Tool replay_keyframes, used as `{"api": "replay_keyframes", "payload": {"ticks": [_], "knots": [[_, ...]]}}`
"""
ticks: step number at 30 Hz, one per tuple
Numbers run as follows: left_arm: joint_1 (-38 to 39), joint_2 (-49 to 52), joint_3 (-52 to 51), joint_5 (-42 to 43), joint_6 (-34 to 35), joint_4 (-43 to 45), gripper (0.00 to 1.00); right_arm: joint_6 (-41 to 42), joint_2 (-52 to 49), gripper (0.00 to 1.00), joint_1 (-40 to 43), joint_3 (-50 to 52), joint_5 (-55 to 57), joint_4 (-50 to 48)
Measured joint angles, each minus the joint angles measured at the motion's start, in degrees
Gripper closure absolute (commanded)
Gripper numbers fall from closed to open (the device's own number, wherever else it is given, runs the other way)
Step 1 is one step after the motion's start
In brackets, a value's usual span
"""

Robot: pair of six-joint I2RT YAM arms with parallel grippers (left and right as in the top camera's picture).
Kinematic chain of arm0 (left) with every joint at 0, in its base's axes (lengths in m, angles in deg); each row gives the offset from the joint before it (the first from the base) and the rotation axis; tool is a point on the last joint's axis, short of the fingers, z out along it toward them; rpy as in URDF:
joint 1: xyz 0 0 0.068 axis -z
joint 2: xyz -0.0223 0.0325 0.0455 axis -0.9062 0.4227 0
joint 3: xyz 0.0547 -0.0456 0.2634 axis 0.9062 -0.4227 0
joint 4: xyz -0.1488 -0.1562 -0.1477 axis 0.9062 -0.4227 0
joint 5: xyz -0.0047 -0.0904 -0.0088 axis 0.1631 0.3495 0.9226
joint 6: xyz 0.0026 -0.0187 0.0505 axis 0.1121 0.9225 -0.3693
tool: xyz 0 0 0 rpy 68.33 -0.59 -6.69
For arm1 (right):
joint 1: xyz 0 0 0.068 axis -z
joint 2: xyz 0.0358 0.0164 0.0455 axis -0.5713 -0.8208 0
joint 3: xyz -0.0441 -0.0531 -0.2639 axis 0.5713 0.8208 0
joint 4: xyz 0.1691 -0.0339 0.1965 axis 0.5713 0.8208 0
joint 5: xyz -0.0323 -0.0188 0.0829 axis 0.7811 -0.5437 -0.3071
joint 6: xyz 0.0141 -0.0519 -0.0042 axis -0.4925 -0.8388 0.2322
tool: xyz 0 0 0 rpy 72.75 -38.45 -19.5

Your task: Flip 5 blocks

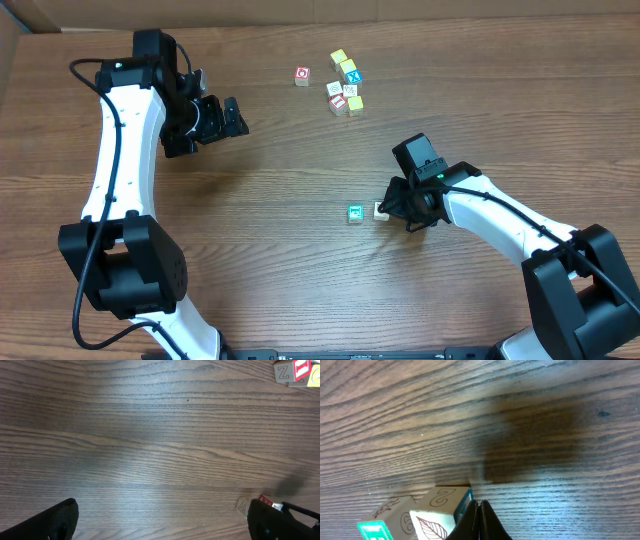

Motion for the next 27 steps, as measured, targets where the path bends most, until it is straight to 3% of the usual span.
{"api": "replay_keyframes", "payload": {"ticks": [21,27], "knots": [[0.0,0.0,0.0,0.0,0.0,0.0,0.0,0.02,0.0,0.88,-5.09,0.0,-4.24,-2.49],[0.0,0.0,0.0,-0.02,0.0,0.0,0.0,-3.34,0.0,0.87,-4.9,-0.13,-3.82,-1.27]]}}
